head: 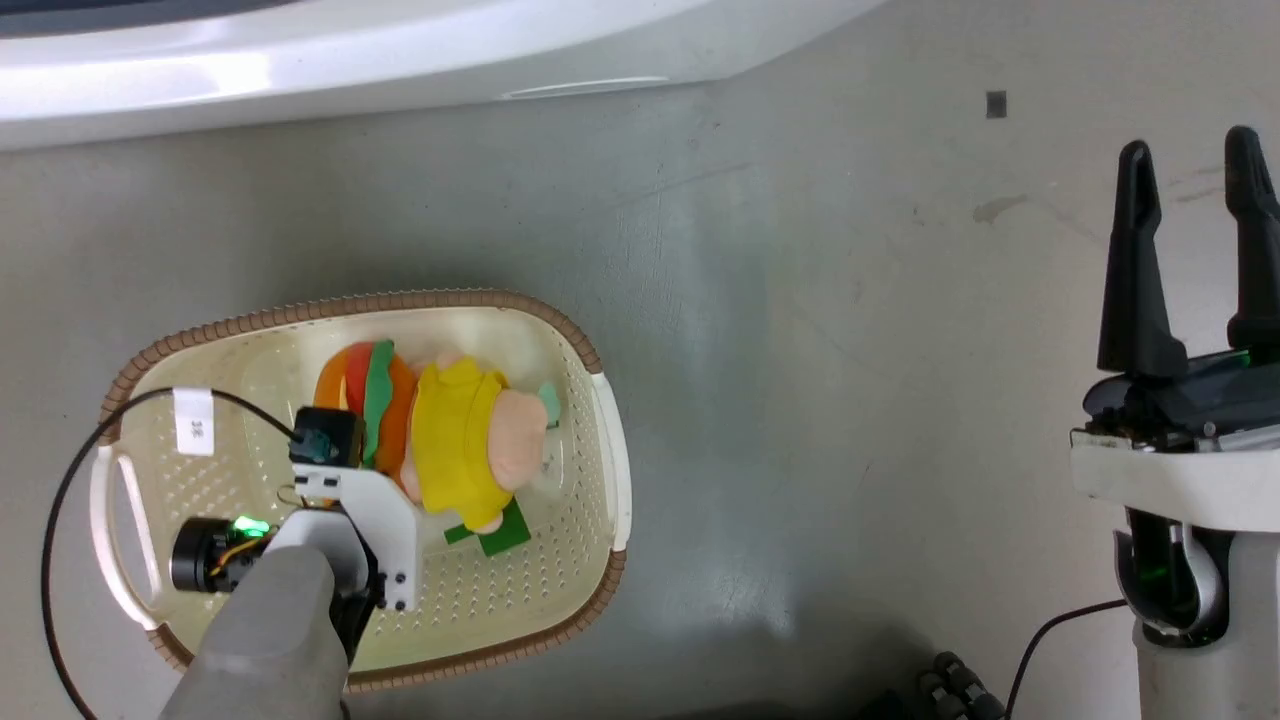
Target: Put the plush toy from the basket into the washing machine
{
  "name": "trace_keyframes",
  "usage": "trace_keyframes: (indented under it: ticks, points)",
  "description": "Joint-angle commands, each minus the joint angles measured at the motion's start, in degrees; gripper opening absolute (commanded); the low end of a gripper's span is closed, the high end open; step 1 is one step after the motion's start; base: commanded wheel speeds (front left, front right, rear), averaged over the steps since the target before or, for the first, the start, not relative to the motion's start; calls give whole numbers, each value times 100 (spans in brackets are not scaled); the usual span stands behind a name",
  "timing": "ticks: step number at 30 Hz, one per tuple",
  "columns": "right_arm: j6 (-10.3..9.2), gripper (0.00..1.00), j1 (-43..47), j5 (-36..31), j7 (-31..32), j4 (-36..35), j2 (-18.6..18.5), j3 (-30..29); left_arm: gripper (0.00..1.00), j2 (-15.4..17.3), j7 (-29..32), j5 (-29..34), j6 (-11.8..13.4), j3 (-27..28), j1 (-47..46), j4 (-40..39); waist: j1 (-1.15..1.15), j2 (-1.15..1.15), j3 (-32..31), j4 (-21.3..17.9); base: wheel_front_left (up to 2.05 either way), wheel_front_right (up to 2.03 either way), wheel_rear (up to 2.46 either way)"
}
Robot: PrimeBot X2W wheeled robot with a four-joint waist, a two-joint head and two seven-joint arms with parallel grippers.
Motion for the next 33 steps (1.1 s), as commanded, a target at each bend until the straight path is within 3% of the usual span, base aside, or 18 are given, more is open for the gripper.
trace_keyframes:
  ticks: [1,11,19,33]
  points:
    - [-5,100,-144,93,-66,-6,-2,-15,0,-30,-12,-84,-45,-63,-118,215,0,0,-78,4,0,0,0]
    - [-5,100,56,108,-171,282,-3,-79,0,-178,-392,-173,-263,-403,36,733,0,0,-778,122,0,0,0]
    - [-5,100,673,-21,-171,587,-3,-175,0,-467,-978,-249,-399,-561,595,733,0,0,-2067,489,0,0,0]
    - [-5,100,1465,-134,-171,741,-3,-174,0,-678,-1511,-327,-403,-676,1297,251,0,0,-3533,838,0,0,0]
